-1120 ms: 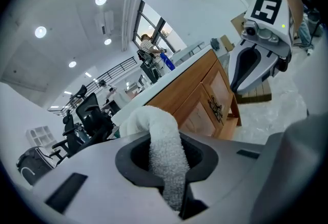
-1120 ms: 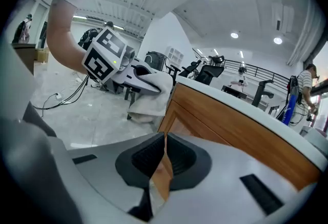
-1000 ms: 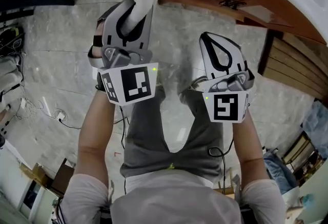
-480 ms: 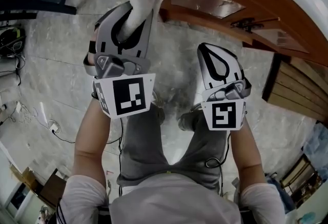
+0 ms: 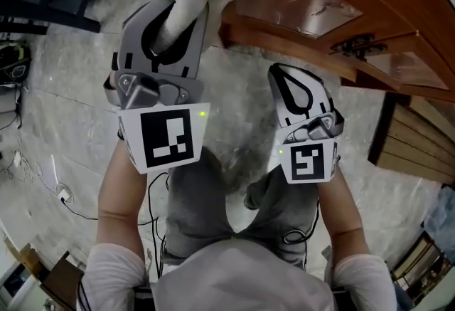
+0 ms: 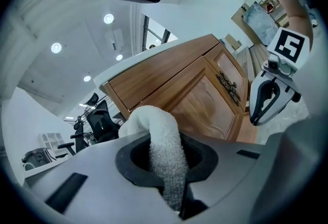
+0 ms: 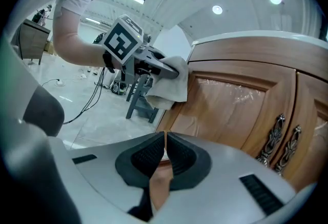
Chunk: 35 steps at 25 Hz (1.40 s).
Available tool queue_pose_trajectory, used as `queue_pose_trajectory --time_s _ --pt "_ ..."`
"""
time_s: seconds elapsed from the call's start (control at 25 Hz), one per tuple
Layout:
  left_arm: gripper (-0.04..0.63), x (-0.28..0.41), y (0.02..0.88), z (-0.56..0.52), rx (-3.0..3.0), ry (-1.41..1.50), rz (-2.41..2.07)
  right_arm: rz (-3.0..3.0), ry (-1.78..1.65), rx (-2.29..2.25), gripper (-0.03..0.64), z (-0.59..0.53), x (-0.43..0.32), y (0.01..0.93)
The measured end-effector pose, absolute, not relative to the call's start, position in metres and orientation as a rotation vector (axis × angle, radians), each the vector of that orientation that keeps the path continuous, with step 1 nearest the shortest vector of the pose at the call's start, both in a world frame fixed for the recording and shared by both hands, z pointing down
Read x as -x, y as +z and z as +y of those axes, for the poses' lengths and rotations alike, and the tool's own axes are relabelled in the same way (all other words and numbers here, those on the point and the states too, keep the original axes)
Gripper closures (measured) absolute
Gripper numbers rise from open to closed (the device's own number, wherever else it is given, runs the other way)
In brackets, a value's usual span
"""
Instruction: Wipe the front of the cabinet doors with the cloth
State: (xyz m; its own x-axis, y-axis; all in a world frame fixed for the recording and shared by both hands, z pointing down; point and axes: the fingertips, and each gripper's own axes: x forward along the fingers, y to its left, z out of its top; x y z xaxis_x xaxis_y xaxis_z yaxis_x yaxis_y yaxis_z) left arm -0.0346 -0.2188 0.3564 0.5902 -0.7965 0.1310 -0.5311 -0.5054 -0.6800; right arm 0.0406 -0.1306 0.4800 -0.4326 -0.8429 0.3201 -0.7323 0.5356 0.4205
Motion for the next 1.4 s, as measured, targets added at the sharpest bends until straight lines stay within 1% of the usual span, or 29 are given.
queue_pose_trajectory --time_s 0.2,0.52,1.04,1.4 --pt "0.522 0.031 0.357 -0.22 2.196 -0.494 1.066 -2.297 -0.357 -1.279 0.574 -0.131 -0.038 0.501" --pt "0.522 0.014 0.347 -0.218 2.131 -0.427 1.081 -2.315 -0.46 -1.306 0.574 -0.123 -0.044 0.509" --pt "0.522 -0.011 0.342 -0.21 2.089 -0.42 1.066 -2.315 -0.489 -1.338 0.574 -0.109 -0.061 0.514" --pt "0.522 -0.05 0.34 -0.196 2.1 -0.376 1.004 -2.279 -0.494 -1.396 0.574 -0.098 -0.086 0.511"
